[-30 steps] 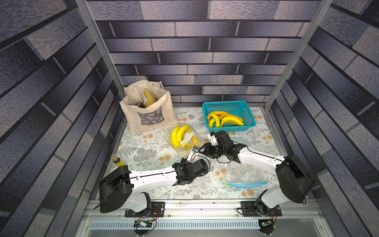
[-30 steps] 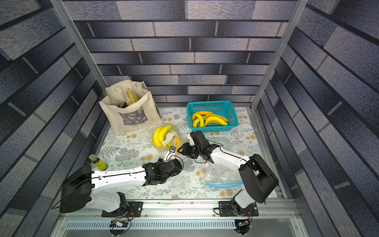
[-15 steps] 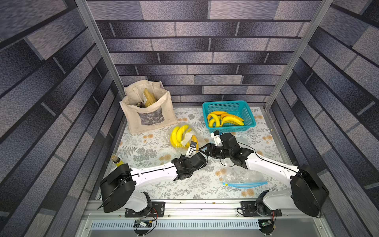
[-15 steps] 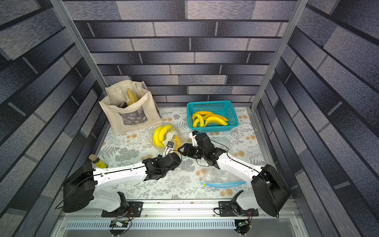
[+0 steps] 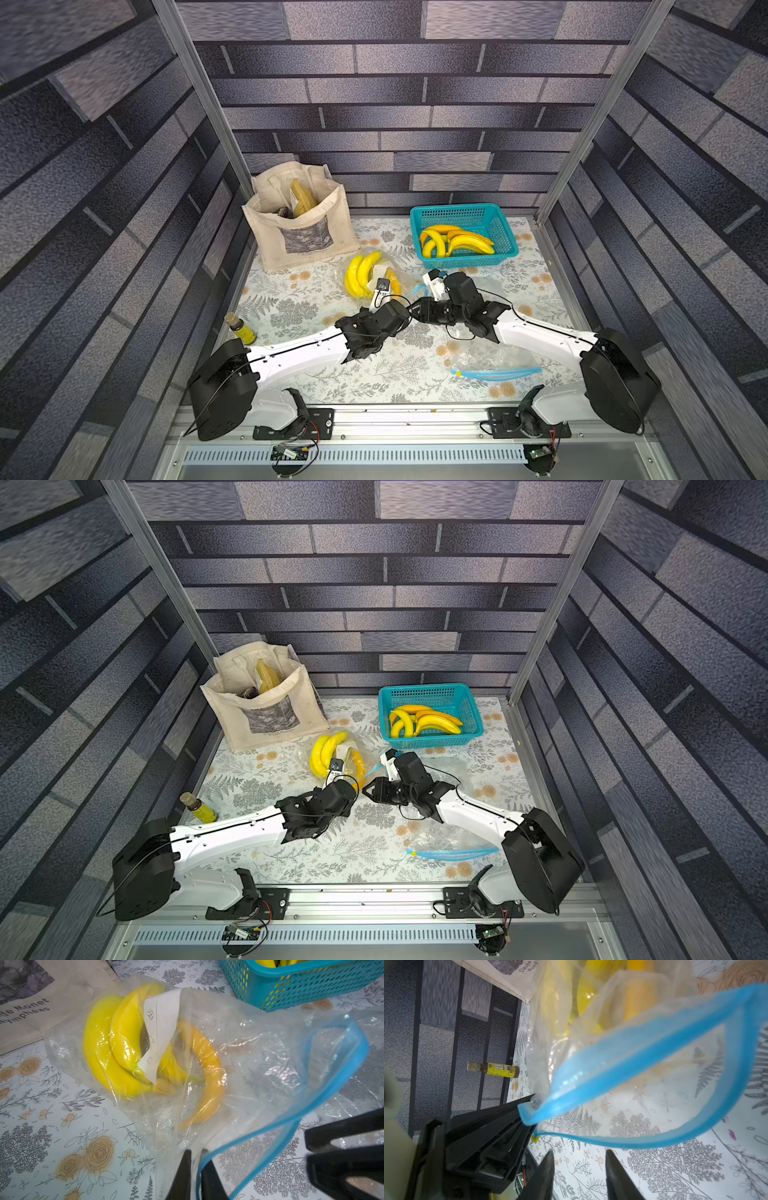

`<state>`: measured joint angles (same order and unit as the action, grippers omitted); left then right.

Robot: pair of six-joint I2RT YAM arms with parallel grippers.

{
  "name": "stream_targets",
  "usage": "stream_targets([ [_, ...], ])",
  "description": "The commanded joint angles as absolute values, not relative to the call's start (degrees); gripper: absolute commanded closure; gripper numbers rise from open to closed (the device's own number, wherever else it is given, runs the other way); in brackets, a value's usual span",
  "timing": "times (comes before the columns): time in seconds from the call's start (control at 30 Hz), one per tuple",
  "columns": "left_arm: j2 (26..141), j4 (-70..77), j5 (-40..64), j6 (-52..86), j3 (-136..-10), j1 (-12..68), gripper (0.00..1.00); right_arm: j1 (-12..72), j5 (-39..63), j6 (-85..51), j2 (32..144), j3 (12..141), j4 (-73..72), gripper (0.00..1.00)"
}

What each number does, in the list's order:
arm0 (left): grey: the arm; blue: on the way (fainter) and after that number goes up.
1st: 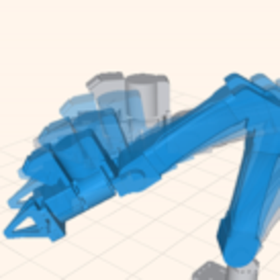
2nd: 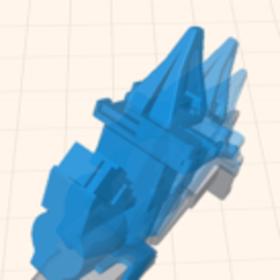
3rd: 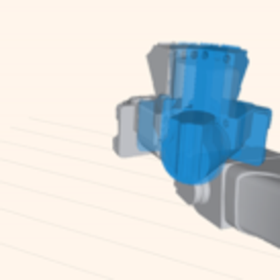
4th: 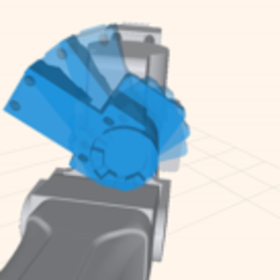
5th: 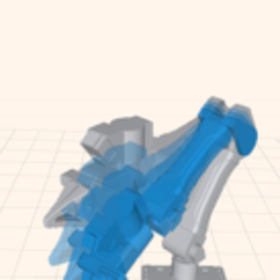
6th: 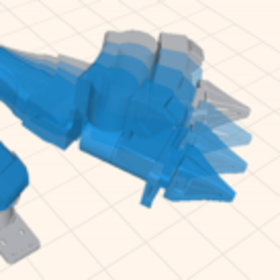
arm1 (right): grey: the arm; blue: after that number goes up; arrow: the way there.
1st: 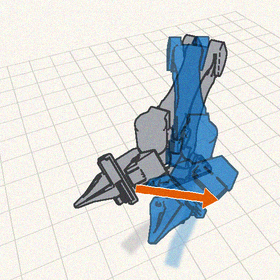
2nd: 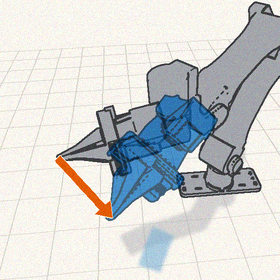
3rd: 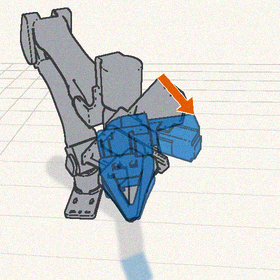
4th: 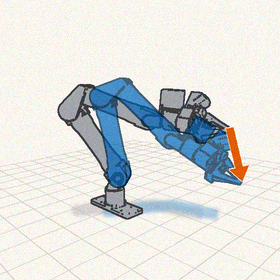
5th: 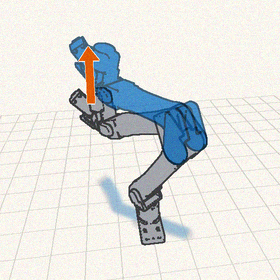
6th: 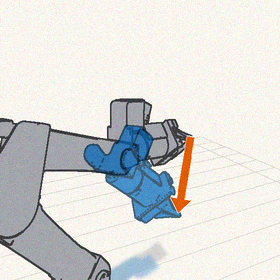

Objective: Open the zip-top bag and take out the banana
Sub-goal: Pick up the banana from the zipper food storage bag.

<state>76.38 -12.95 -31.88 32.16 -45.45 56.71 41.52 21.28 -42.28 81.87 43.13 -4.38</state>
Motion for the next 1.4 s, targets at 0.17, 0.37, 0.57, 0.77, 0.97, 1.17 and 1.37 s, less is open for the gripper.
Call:
stream_targets([
  [0.17, 76.10, -9.87, -30.70, 32.25, -44.13, 58.87, 0.86, 42.49, 22.69, -44.27, 92.08, 51.04, -7.42, 0.50],
  [0.37, 77.09, -7.85, -30.33, 32.55, -43.56, 59.60, 0.86, 42.62, 18.89, -44.09, 95.81, 54.97, -1.75, 0.48],
  [0.57, 76.99, -5.67, -30.45, 33.19, -43.12, 60.56, 0.86, 42.55, 16.38, -45.71, 103.00, 60.48, 2.40, 0.47],
  [0.77, 76.86, -4.83, -30.84, 34.48, -42.13, 61.26, 0.86, 42.58, 13.69, -45.54, 108.23, 66.87, 9.20, 0.48],
  [0.97, 76.22, -5.15, -31.86, 34.60, -41.66, 61.36, 0.85, 42.67, 11.20, -42.48, 108.26, 68.71, 17.07, 0.49],
  [1.17, 76.21, -4.05, -31.97, 34.53, -41.13, 61.53, 0.85, 42.71, 11.62, -40.96, 109.87, 71.51, 20.21, 0.48],
  [1.37, 75.81, -2.45, -32.00, 35.13, -39.96, 61.57, 0.85, 42.98, 11.56, -40.54, 115.55, 76.03, 22.41, 0.47],
])
